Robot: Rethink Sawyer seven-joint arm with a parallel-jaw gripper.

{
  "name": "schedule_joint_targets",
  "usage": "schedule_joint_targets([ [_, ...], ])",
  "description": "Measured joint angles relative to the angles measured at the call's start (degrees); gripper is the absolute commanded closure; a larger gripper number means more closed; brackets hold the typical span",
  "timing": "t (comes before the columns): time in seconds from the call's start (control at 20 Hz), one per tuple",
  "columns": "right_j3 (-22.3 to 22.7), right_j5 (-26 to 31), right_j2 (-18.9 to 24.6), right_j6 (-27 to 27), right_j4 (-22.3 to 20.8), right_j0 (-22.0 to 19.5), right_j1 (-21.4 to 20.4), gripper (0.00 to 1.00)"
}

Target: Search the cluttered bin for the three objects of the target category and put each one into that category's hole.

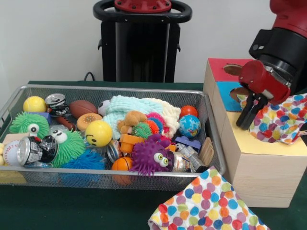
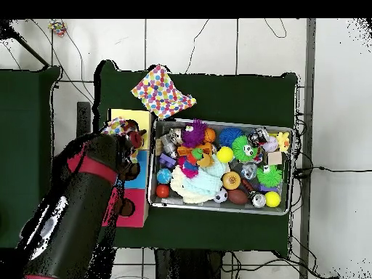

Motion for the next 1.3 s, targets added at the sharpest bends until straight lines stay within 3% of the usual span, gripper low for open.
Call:
schedule_joint_targets([
  [0.3,0.1,0.0,-1.3,0.7,0.2,2.6,0.7,1.0],
  [0.95,2.4,0.0,-1.4,0.7,0.5,-3.1,-1.1,1.0],
  [1.3,4.1,0.0,-4.9,0.7,0.5,1.8,-1.1,1.0],
])
